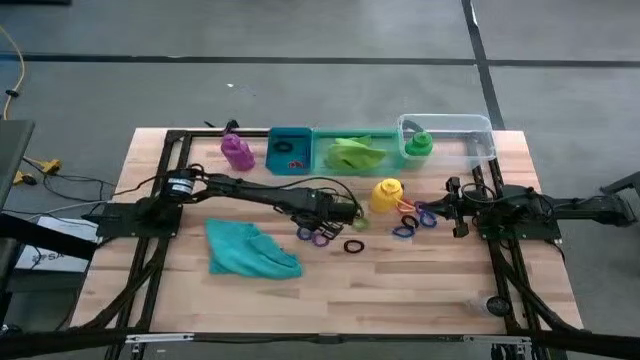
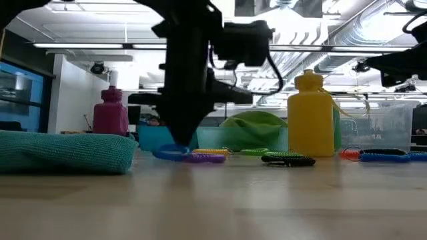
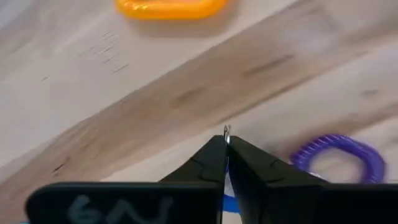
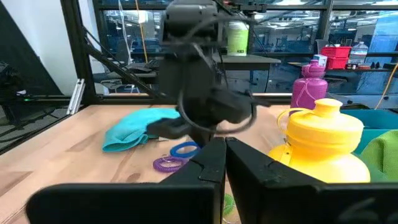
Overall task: Pick & Place Sports Items
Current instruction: Put the left blue spring keychain into the blue bin
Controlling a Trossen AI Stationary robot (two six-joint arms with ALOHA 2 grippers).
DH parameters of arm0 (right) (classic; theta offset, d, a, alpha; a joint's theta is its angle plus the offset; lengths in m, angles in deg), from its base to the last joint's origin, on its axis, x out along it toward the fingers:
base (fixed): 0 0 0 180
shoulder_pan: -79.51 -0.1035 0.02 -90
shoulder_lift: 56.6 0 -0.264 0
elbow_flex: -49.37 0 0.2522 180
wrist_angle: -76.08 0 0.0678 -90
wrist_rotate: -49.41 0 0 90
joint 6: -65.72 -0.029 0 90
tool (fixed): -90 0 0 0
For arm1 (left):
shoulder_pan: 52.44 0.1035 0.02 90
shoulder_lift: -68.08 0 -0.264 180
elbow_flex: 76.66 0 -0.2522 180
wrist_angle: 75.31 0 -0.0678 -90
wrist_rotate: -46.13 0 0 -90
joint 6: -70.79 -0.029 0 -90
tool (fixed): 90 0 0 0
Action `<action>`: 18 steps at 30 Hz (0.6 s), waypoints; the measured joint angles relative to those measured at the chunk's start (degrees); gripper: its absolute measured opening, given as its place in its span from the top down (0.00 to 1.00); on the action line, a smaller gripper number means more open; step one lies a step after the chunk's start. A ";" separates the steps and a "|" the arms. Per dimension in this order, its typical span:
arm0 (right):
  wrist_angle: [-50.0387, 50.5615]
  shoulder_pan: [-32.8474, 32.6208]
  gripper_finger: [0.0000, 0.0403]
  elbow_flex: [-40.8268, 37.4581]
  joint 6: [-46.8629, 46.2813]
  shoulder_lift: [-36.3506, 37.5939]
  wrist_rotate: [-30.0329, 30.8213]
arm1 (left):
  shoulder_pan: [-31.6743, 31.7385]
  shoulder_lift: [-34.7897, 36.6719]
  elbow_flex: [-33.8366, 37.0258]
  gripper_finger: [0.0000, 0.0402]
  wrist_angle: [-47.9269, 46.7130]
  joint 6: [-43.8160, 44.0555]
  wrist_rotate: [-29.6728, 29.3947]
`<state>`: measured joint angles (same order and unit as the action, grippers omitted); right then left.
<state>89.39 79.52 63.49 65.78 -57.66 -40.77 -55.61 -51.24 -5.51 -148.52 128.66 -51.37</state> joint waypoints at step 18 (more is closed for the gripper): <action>0.00 0.00 1.00 0.00 0.02 0.00 0.00 | 3.56 13.67 0.00 1.00 -0.10 -22.98 -4.74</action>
<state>89.39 79.52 63.49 65.80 -57.66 -40.77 -52.05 -37.58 -5.51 -148.62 105.67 -56.10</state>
